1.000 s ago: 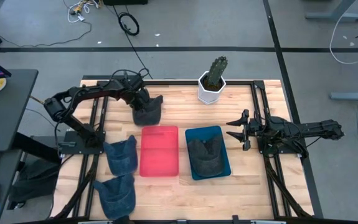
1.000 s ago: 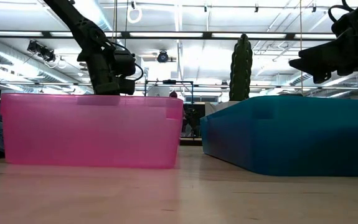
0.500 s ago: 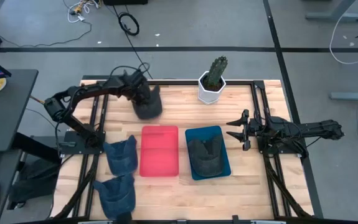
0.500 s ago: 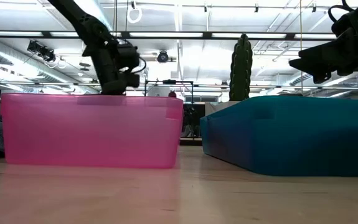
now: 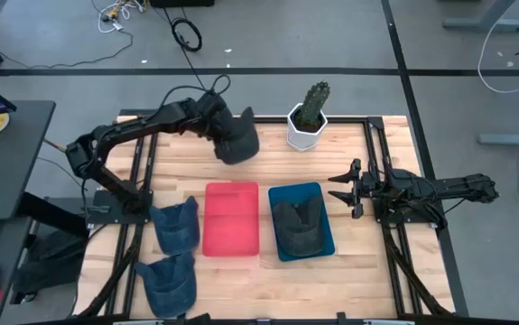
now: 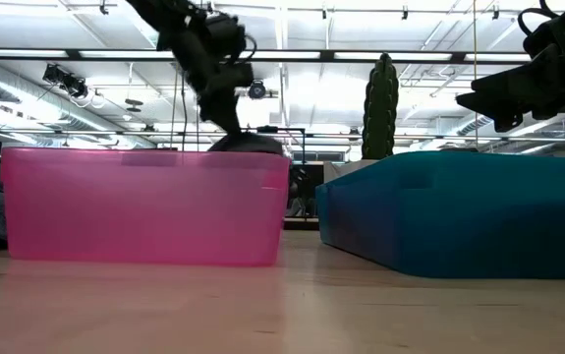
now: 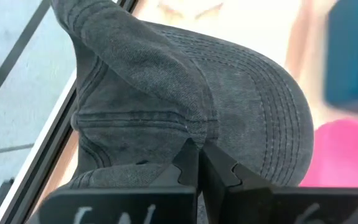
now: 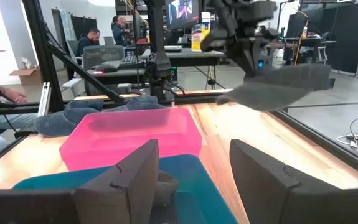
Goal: Pick & Place hat
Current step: Put the gray cap into the blue bin
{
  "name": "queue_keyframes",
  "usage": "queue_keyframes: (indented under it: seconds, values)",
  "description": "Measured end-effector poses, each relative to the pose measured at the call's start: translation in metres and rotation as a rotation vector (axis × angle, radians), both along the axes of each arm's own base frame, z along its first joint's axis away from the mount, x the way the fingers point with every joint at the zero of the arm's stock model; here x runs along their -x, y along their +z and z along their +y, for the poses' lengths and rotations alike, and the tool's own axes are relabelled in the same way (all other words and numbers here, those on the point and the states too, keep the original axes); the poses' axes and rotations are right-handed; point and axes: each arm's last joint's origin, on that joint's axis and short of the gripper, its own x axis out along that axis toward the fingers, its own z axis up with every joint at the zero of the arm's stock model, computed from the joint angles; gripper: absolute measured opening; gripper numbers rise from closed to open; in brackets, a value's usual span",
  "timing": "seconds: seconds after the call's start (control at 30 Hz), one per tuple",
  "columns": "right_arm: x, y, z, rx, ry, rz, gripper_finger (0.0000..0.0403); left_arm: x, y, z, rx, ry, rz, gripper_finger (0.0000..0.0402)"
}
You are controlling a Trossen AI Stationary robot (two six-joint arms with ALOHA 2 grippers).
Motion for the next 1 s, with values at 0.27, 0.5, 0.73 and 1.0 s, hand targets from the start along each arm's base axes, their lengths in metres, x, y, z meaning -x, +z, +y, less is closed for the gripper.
queue_keyframes:
  seconds: [0.27, 0.5, 0.73, 1.0]
  values:
    - [0.000, 0.000, 0.000, 0.000, 0.000, 0.000, 0.0204, -0.027, 0.027, -0.036, 0.003, 0.012, -0.098, 0.0002]
    - [0.000, 0.000, 0.000, 0.000, 0.000, 0.000, 0.0204, -0.046, 0.029, -0.083, -0.005, -0.021, -0.125, 0.0002]
    - [0.000, 0.000, 0.000, 0.000, 0.000, 0.000, 0.0204, -0.060, 0.032, -0.130, 0.001, -0.089, -0.190, 0.0002]
    - [0.000, 0.000, 0.000, 0.000, 0.000, 0.000, 0.0204, -0.088, 0.014, -0.179, 0.053, -0.187, -0.251, 0.0002]
